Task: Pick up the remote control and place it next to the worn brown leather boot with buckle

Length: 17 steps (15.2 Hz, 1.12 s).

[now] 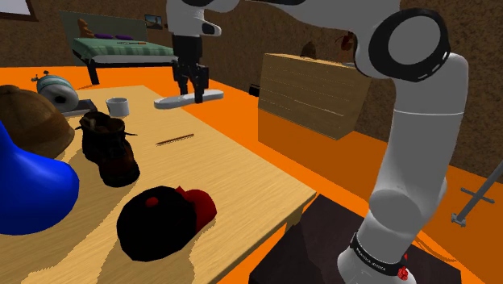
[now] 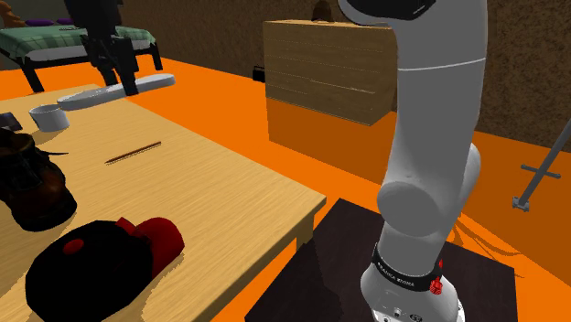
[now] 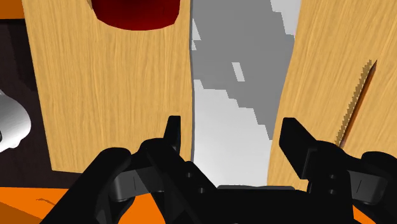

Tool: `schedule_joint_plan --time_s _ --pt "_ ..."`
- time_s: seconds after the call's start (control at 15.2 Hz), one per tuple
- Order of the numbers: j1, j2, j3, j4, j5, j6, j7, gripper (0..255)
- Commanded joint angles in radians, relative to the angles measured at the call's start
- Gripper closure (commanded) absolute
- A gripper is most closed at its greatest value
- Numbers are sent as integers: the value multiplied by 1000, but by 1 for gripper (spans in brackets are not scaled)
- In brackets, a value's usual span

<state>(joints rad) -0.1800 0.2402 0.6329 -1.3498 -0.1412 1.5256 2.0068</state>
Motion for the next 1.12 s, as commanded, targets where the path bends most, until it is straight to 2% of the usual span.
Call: schedule_joint_plan --time_s 0.0,1.06 --pt "89 149 10 190 -88 -65 61 255" --pt "32 89 0 -111 -53 182 57 255"
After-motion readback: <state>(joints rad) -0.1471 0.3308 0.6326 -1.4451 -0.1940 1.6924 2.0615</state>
